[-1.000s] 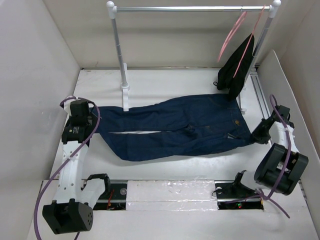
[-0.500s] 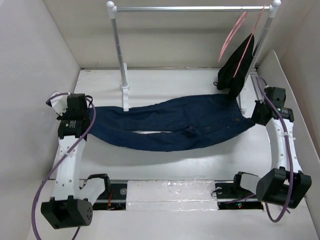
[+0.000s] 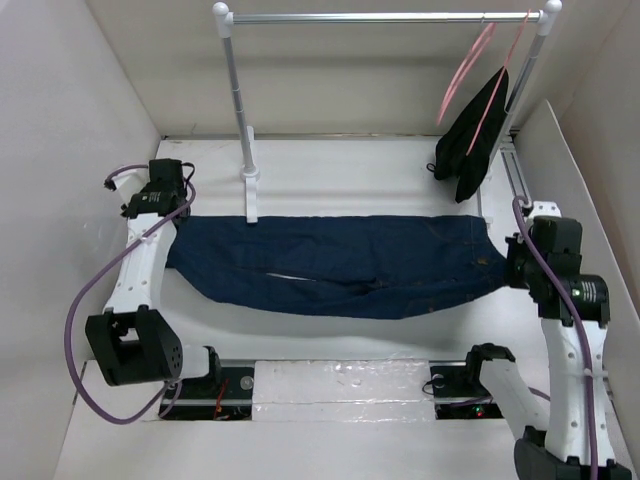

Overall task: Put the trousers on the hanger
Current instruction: Fold the trousers at the center of the board.

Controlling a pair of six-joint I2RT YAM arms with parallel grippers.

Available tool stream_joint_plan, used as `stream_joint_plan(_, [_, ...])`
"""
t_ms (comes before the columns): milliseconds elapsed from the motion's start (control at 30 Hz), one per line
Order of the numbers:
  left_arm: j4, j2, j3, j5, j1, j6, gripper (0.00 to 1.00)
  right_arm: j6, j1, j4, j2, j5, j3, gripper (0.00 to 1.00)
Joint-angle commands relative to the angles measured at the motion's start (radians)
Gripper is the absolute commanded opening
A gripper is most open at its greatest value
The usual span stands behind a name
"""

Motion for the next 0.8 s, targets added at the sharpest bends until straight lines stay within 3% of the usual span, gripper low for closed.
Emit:
stream_joint_plan(0, [-0.029,0.016,0.029,-0.044,0.006,-0.038,0.0,-0.022,0.019,-0.106,-0.048,0.064,-0.05,0.0])
stream_joint_plan(133, [-0.044,0.035,0.043,-0.078,0.006,-0.043,0.0,-0.026,0.028,-0.11,-0.055,0.012,-0.086,0.0])
stream_joint_plan(233, [-0.044,0.089,0.072,-0.11,0.016,-0.057,0.0,-0.031,0.028,-0.014,0.001,0.001,-0.074,0.0])
stream_joint_plan(467, [-0.078,0.316,0.286,-0.12,0.094,-0.054,0.0,-0.071,-0.035,0.264,0.253,-0.089,0.023,0.0])
stream_joint_plan(600, [-0.108,0.416,0.323,-0.038,0.209,-0.038,0.0,-0.076,-0.122,0.415,0.378,-0.196,0.032,0.0])
stream_joint_plan(767, [-0.124,0.499,0.406,-0.076,0.234,0.012,0.0,-0.046,-0.186,0.549,0.593,-0.254,0.046,0.0])
